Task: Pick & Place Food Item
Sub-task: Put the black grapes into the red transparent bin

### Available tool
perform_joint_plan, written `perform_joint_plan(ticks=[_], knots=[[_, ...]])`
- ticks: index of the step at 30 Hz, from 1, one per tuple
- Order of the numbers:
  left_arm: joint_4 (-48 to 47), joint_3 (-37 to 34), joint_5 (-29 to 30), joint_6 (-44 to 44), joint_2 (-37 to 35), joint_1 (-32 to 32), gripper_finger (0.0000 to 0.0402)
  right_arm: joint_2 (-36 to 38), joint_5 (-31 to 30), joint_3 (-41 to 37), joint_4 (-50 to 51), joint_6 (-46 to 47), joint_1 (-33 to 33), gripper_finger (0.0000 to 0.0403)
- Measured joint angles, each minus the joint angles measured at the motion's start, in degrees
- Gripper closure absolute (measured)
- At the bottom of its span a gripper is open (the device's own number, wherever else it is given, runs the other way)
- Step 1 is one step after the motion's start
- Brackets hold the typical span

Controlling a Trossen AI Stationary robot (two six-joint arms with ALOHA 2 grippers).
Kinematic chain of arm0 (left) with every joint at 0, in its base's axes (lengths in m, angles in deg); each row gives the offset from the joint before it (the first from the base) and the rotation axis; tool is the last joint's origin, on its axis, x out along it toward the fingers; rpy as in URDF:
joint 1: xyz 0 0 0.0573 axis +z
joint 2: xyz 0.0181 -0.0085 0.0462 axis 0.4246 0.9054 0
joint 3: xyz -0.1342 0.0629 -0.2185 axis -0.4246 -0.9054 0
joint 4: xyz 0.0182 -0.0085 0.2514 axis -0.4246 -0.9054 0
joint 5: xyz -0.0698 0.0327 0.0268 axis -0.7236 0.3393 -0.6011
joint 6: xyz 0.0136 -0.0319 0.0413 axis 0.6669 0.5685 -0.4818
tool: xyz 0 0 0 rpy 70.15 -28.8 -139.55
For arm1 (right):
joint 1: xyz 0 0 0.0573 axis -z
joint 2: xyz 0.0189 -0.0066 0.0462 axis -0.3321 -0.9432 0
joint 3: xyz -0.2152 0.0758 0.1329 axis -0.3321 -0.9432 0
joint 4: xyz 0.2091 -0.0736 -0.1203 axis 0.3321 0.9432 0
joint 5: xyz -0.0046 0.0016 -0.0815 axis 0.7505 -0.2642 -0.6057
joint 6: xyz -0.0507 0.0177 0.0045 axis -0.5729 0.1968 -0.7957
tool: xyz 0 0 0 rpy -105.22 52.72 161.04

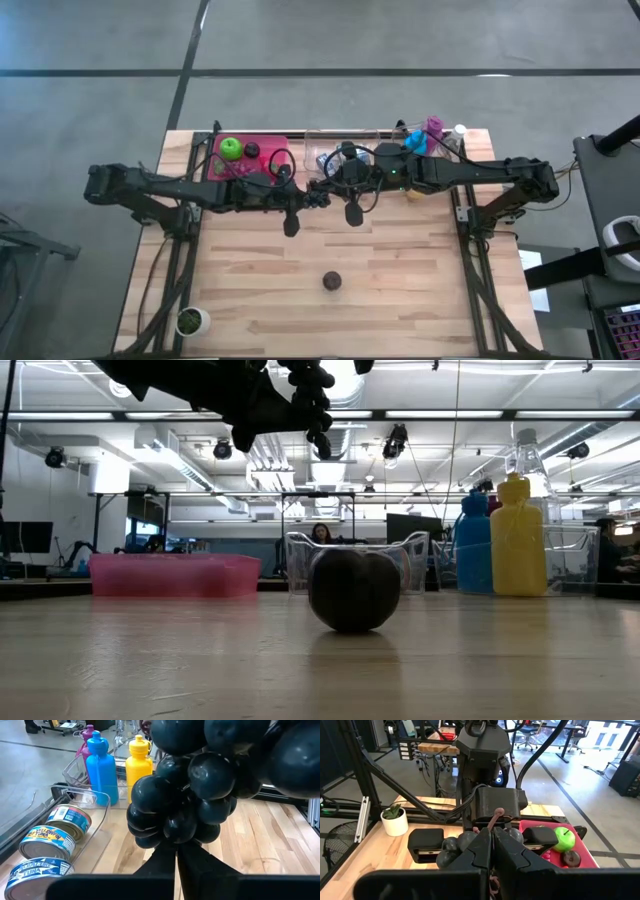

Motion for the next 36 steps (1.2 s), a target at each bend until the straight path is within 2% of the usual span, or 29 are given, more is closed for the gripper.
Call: perform_joint_plan(ticks=[16,28,36], knots=[[0.0,0.0,0.0,0.02,0.0,0.0,0.04,-0.02,-0.02,0.0,0.09,0.2,0.0,0.0388],[-0.2,0.0,0.02,0.02,-0.47,0.02,0.0401,-0.02,-0.07,0.01,-0.04,0.02,-0.04,0.0291],[-1.87,0.0,0.96,-0.81,-4.17,0.4,0.0401,0.33,-0.5,0.02,-0.04,0.0,-0.04,0.0228]])
